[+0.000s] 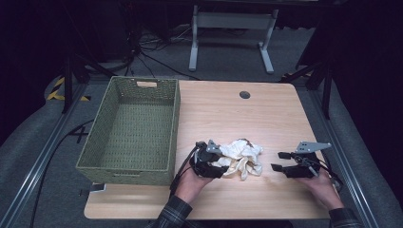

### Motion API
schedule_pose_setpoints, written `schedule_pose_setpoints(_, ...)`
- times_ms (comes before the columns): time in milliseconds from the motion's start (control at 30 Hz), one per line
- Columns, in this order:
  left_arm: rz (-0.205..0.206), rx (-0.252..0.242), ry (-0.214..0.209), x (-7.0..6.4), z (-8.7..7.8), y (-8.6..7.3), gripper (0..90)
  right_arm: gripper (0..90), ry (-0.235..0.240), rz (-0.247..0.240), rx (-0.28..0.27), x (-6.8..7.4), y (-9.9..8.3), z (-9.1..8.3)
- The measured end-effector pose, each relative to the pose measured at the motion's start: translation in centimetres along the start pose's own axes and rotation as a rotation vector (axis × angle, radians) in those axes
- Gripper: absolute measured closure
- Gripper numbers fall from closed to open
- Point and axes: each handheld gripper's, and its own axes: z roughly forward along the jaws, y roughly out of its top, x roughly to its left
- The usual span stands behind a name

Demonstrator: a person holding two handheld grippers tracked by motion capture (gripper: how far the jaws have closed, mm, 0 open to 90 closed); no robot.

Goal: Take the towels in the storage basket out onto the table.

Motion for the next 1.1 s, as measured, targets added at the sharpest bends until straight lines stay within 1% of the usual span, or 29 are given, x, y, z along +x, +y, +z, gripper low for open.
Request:
schedule_pose_setpoints(33, 0.0, 0.0, 0.0, 0.0, 0.0, 0.0, 50.2, 39.9, 0.0, 0.0, 0.0, 0.0, 0.0, 0.0)
schedule_pose_setpoints(67, 0.001, 0.005, -0.004, -0.3, 0.2, -0.1, 50.2, 41.9, 0.031, -0.021, 0.01, 0.6, 0.5, 0.4)
schedule_pose_setpoints(100, 0.001, 0.005, -0.004, -0.3, 0.2, -0.1, 50.3, 41.9, 0.031, -0.021, 0.01, 0.6, 0.5, 0.4)
schedule_pose_setpoints(133, 0.011, 0.02, -0.007, -0.4, 0.4, 0.0, 50.3, 44.0, 0.035, -0.026, 0.012, 0.8, 0.6, 0.6)
schedule_pose_setpoints(200, 0.022, 0.013, -0.029, -0.6, 0.9, 0.1, 51.2, 48.0, 0.085, -0.02, 0.01, 1.1, 0.9, 1.1)
schedule_pose_setpoints(233, 0.024, 0.022, -0.028, -0.8, 1.1, 0.2, 51.3, 49.4, 0.092, -0.019, 0.019, 1.2, 1.0, 1.3)
schedule_pose_setpoints(267, 0.037, 0.015, -0.031, -0.9, 1.3, 0.2, 51.4, 51.0, 0.094, -0.027, 0.029, 1.3, 1.1, 1.5)
schedule_pose_setpoints(333, 0.051, 0.027, -0.027, -1.1, 1.7, 0.4, 51.9, 52.8, 0.103, -0.032, 0.031, 1.6, 1.2, 1.8)
schedule_pose_setpoints(367, 0.047, 0.014, -0.029, -1.2, 2.0, 0.5, 52.1, 53.6, 0.109, -0.034, 0.034, 1.7, 1.3, 1.9)
schedule_pose_setpoints(400, 0.057, 0.021, -0.031, -1.3, 2.2, 0.6, 53.0, 55.2, 0.103, -0.046, 0.042, 1.9, 1.4, 2.2)
schedule_pose_setpoints(467, 0.064, 0.014, -0.027, -1.3, 2.5, 0.8, 53.5, 55.7, 0.109, -0.043, 0.042, 1.9, 1.4, 2.3)
schedule_pose_setpoints(500, 0.064, 0.022, -0.036, -1.4, 2.8, 1.0, 55.3, 57.3, 0.113, -0.049, 0.051, 1.9, 1.5, 2.6)
schedule_pose_setpoints(533, 0.067, 0.029, -0.036, -1.4, 2.9, 1.0, 55.3, 57.3, 0.113, -0.049, 0.051, 1.9, 1.5, 2.6)
schedule_pose_setpoints(600, 0.077, 0.036, -0.044, -1.4, 3.5, 1.3, 59.2, 59.5, 0.117, -0.053, 0.058, 1.9, 1.5, 2.9)
schedule_pose_setpoints(633, 0.077, 0.028, -0.041, -1.5, 3.7, 1.4, 63.5, 63.4, 0.112, -0.052, 0.061, 1.9, 1.5, 3.0)
schedule_pose_setpoints(667, 0.076, 0.047, -0.038, -1.6, 3.9, 1.4, 63.5, 63.4, 0.112, -0.052, 0.061, 1.9, 1.5, 3.0)
schedule_pose_setpoints(700, 0.089, 0.055, -0.039, -1.5, 4.1, 1.5, 67.4, 65.6, 0.113, -0.054, 0.066, 1.8, 1.5, 3.1)
schedule_pose_setpoints(733, 0.089, 0.057, -0.04, -1.5, 4.4, 1.6, 70.5, 68.4, 0.111, -0.053, 0.063, 1.8, 1.5, 3.1)
schedule_pose_setpoints(767, 0.088, 0.075, -0.048, -1.4, 4.5, 1.6, 73.8, 71.4, 0.115, -0.052, 0.062, 1.8, 1.5, 3.1)
schedule_pose_setpoints(800, 0.085, 0.07, -0.05, -1.4, 4.9, 1.6, 84.1, 78.5, 0.116, -0.058, 0.053, 1.7, 1.6, 3.1)
schedule_pose_setpoints(833, 0.085, 0.07, -0.05, -1.4, 4.9, 1.6, 86.4, 78.5, 0.116, -0.058, 0.053, 1.7, 1.6, 3.1)
schedule_pose_setpoints(867, 0.09, 0.077, -0.06, -1.3, 4.9, 1.6, 87.4, 85.1, 0.116, -0.052, 0.058, 1.6, 1.7, 3.0)
schedule_pose_setpoints(900, 0.09, 0.077, -0.06, -1.3, 4.9, 1.6, 87.8, 85.1, 0.116, -0.052, 0.058, 1.6, 1.7, 3.0)
schedule_pose_setpoints(933, 0.089, 0.077, -0.059, -1.3, 4.8, 1.6, 87.9, 88.3, 0.11, -0.055, 0.05, 1.5, 1.8, 2.8)
schedule_pose_setpoints(967, 0.087, 0.078, -0.063, -1.4, 4.6, 1.7, 87.9, 88.3, 0.11, -0.055, 0.05, 1.5, 1.8, 2.8)
schedule_pose_setpoints(1000, 0.089, 0.065, -0.065, -1.4, 4.5, 1.7, 88.0, 88.5, 0.11, -0.052, 0.051, 1.4, 1.8, 2.7)
schedule_pose_setpoints(1033, 0.083, 0.058, -0.072, -1.6, 4.2, 1.7, 88.0, 88.8, 0.098, -0.058, 0.045, 1.2, 2.0, 2.5)
schedule_pose_setpoints(1067, 0.095, 0.069, -0.074, -1.6, 3.8, 1.8, 88.0, 88.9, 0.093, -0.054, 0.047, 1.1, 2.0, 2.4)
schedule_pose_setpoints(1100, 0.095, 0.069, -0.074, -1.6, 3.8, 1.8, 88.1, 88.9, 0.085, -0.056, 0.044, 1.0, 2.1, 2.2)
